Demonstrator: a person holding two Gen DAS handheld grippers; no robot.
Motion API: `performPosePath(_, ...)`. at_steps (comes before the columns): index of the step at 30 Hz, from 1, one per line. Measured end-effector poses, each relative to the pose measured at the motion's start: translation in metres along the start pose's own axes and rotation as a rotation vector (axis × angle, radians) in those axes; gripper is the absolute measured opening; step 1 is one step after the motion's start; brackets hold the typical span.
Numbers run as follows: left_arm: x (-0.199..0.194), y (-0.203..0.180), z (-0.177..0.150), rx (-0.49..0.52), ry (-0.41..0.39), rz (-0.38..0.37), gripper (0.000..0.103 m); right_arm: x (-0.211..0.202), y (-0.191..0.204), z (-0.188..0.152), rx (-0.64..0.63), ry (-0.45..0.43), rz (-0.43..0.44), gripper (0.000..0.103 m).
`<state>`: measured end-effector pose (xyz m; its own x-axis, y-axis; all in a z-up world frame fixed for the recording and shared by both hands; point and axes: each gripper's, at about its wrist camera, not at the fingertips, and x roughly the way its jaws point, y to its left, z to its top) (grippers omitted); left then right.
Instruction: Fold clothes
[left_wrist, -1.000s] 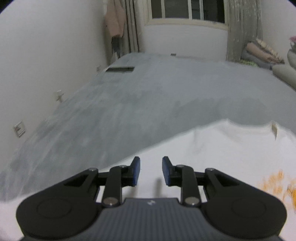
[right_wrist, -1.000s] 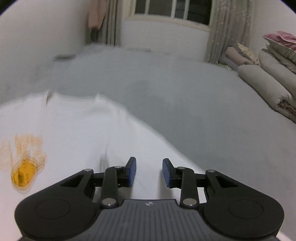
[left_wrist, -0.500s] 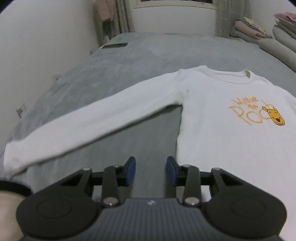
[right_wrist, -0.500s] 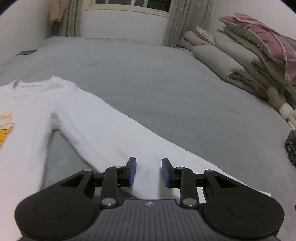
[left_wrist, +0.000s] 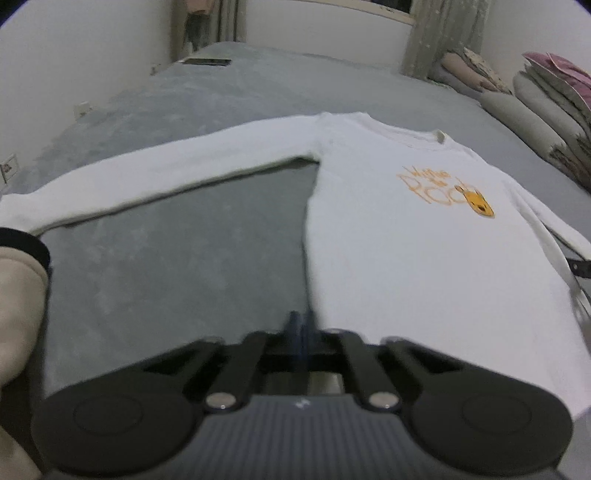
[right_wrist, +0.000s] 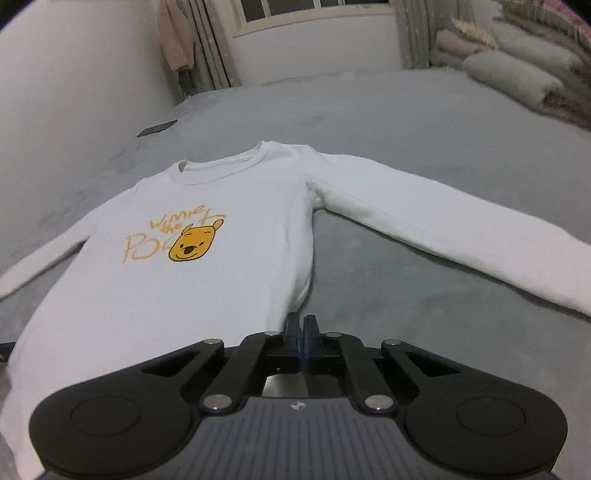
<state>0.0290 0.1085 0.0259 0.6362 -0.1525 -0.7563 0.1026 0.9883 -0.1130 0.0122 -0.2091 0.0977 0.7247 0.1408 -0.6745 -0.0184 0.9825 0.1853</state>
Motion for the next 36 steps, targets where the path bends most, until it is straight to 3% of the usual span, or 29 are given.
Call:
performPosePath(7,-0.006,0.005,-0.005,-0.005,0.0,0.008,0.0,-0.019,-0.011,-0.013,0.126,-0.004,0.033,0.006)
performPosePath(10,-0.006,0.003,-0.007,-0.003,0.001,0.006,0.004,-0.024,-0.013,-0.024,0.116,-0.012,0.052,0.006)
performPosePath(13,-0.006,0.004,-0.007,-0.013,-0.005,-0.001,0.006,-0.023,-0.018,-0.023,0.198,-0.028,0.093,0.009)
performPosePath(15,-0.006,0.005,-0.008,-0.019,-0.011,-0.004,0.006,-0.019,-0.004,-0.021,0.142,-0.028,0.115,0.009)
performPosePath(18,-0.005,0.006,-0.008,-0.025,-0.022,-0.007,0.006,-0.023,0.032,-0.024,-0.081,-0.048,0.14,0.016)
performPosePath(20,-0.004,0.007,-0.008,-0.028,-0.03,-0.01,0.007,-0.026,0.033,-0.016,-0.096,-0.086,0.168,0.016)
performPosePath(24,-0.002,0.003,-0.008,-0.013,-0.048,0.0,0.009,-0.009,-0.013,0.015,0.132,-0.132,0.182,0.016)
performPosePath(27,-0.001,0.003,-0.007,-0.007,-0.054,0.0,0.009,0.026,-0.061,0.033,0.385,-0.087,0.248,0.018)
performPosePath(31,0.001,0.003,-0.005,0.0,-0.058,-0.001,0.009,0.074,-0.093,0.042,0.659,-0.066,0.285,0.031)
performPosePath(34,0.003,0.004,-0.003,0.004,-0.061,-0.002,0.01,0.097,-0.089,0.051,0.7,-0.09,0.281,0.031)
performPosePath(36,0.004,0.004,-0.003,0.006,-0.062,-0.001,0.01,0.106,-0.083,0.056,0.684,-0.111,0.234,0.026)
